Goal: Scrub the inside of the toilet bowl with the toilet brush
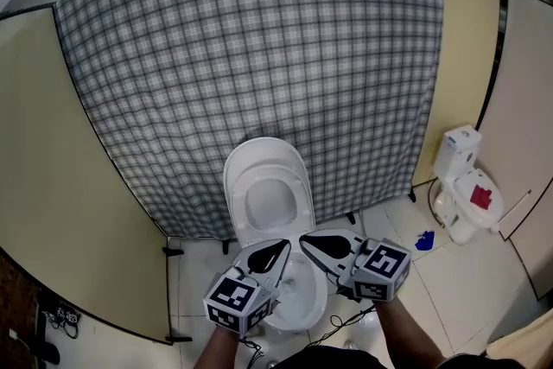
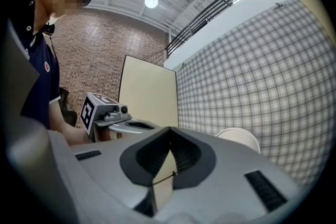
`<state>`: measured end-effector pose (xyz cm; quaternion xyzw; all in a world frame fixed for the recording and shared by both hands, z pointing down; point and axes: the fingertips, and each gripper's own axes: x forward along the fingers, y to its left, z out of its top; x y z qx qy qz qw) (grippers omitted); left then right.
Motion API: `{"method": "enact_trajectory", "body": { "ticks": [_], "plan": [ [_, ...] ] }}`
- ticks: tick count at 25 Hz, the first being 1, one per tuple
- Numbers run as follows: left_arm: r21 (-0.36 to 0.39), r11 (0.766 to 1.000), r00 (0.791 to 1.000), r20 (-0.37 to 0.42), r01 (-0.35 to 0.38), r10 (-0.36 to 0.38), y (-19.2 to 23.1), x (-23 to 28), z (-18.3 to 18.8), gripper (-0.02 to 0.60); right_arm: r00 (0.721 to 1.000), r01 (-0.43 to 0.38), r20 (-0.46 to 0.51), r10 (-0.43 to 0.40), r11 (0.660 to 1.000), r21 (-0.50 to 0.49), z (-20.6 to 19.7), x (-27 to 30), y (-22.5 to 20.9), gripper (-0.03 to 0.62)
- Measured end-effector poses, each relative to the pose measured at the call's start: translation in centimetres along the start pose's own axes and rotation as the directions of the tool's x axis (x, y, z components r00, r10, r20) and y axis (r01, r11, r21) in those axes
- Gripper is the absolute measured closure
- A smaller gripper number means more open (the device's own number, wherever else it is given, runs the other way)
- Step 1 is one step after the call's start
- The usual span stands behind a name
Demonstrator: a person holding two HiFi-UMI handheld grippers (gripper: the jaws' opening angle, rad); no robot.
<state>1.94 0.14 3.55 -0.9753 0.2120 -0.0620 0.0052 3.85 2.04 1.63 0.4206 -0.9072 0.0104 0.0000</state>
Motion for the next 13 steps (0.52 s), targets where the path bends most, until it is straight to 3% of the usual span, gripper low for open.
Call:
{"method": "enact_trajectory", "body": {
  "ticks": [7, 13],
  "plan": [
    [0.005, 1.0, 1.0, 0.008, 0.024, -0.024, 2.2, 0.5, -0.1, 0.58, 1.0, 0.016, -0.01, -0.016, 1.0, -0.006, 0.1, 2.1, -0.8, 0.593],
    [0.0, 1.0, 1.0, 0.006, 0.015, -0.015, 1.3, 1.0, -0.4, 0.58, 1.0, 0.015, -0.02, -0.015, 1.0, 0.0, -0.8, 0.9, -1.3, 0.593]
  ]
}}
